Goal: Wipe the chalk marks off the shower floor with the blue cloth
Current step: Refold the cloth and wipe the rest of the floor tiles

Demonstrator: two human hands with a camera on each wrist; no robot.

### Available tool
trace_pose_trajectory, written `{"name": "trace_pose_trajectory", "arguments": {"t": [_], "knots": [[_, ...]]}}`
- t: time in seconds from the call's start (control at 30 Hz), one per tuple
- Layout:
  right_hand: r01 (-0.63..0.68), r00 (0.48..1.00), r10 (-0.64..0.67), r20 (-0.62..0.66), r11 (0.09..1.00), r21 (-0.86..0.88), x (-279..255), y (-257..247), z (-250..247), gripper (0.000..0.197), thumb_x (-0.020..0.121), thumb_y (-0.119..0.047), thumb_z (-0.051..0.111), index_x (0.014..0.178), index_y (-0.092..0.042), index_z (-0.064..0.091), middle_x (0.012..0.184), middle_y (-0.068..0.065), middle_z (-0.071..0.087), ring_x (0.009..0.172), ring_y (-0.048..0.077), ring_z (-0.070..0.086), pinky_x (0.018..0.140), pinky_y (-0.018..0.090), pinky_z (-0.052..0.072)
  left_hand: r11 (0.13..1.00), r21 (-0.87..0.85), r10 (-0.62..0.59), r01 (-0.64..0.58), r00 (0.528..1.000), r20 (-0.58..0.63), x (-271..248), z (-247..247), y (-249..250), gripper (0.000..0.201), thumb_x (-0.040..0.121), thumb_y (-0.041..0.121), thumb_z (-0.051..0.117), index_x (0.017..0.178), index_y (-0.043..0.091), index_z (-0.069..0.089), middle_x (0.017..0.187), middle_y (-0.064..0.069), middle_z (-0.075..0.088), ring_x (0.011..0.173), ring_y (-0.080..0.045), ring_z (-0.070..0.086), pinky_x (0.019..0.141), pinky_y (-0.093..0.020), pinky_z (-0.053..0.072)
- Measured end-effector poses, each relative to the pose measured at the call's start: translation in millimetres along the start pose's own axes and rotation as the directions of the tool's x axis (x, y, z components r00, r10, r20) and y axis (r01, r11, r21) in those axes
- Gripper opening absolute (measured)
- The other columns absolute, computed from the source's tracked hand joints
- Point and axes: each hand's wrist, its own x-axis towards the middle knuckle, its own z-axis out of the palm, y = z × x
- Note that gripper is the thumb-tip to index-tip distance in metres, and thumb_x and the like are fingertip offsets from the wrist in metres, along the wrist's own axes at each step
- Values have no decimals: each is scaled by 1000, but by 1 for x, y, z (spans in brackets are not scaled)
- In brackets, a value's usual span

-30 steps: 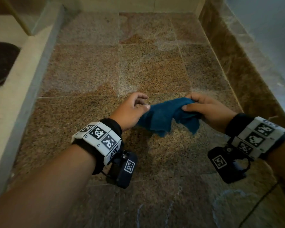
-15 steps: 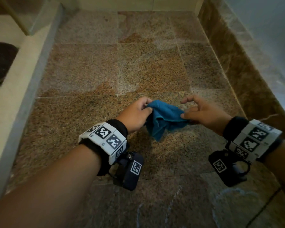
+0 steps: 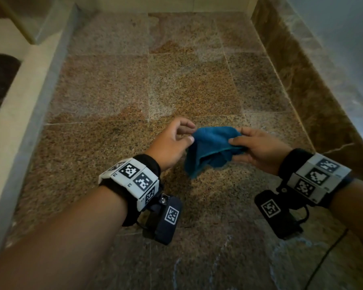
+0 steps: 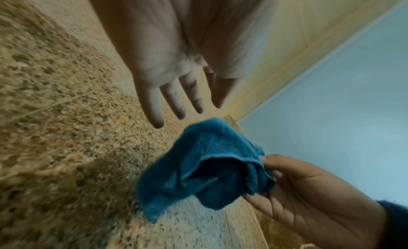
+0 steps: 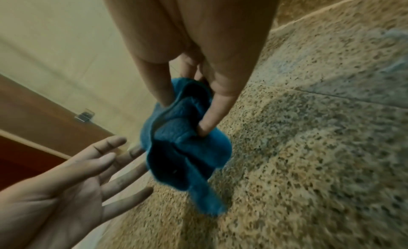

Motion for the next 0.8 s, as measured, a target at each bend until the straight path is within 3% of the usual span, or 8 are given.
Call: {"name": "trace_pose_trajectory", "arguments": {"t": [0.1,0.23,0.3,0.37,0.5,0.6,0.67,0.8], "knots": [[85,996,-85,-35,996,-10,1,0,0,15,92,1,49,94,-13,54,90,4,65,77,11,66,65,20,56,997,22,-72,74,995,-64,1,-4,-1,14,99,24,51,111,28,54,119,6,58,104,-13,57,91,-35,48],[177,983,-176,43,984,-20,1,4,8,20,87,9,50,89,-11,54,74,-1,70,68,9,67,63,19,55,961,54,-274,269,952,137,1,8,1,45,95,52,46,131,24,49,129,0,56,115,-21,56,96,-40,47],[193,978,-191,77,981,-22,-1,6,12,23,84,12,51,88,-11,52,68,-1,70,62,10,66,56,19,53,963,13,-266,267,950,164,1,16,1,43,96,44,52,132,22,48,125,-1,60,111,-20,60,95,-38,50],[180,982,-174,76,981,-76,-3,8,14,27,83,12,53,91,-13,48,72,3,71,64,14,67,58,22,54,976,-6,-214,217,967,141,1,18,1,24,94,32,60,116,26,53,118,-6,65,107,-24,64,98,-47,49],[78,997,-74,34,987,-142,-1,11,11,45,86,2,56,121,-26,46,117,8,59,102,22,60,77,34,52,989,-27,-143,147,981,135,2,15,3,20,91,14,65,95,27,49,112,-19,65,103,-33,65,95,-53,49],[-27,986,21,163,999,33,-2,12,7,47,87,-6,53,130,-23,48,117,7,61,104,23,61,74,34,57,996,-13,-87,90,985,148,2,19,3,22,91,13,63,94,28,48,105,-16,66,101,-31,65,92,-48,52],[-32,978,28,208,999,16,-2,15,4,42,86,-9,54,127,-17,52,113,8,64,101,23,64,75,33,57,998,28,-52,49,989,138,5,23,0,20,92,13,62,94,28,49,97,-7,64,93,-23,64,83,-34,53],[67,997,-58,58,985,-159,3,30,-6,27,92,0,51,118,-7,54,97,7,66,82,22,64,64,29,56,975,217,-61,39,994,95,16,26,-7,16,93,21,62,107,24,52,97,7,53,87,-9,54,68,-9,41]]}}
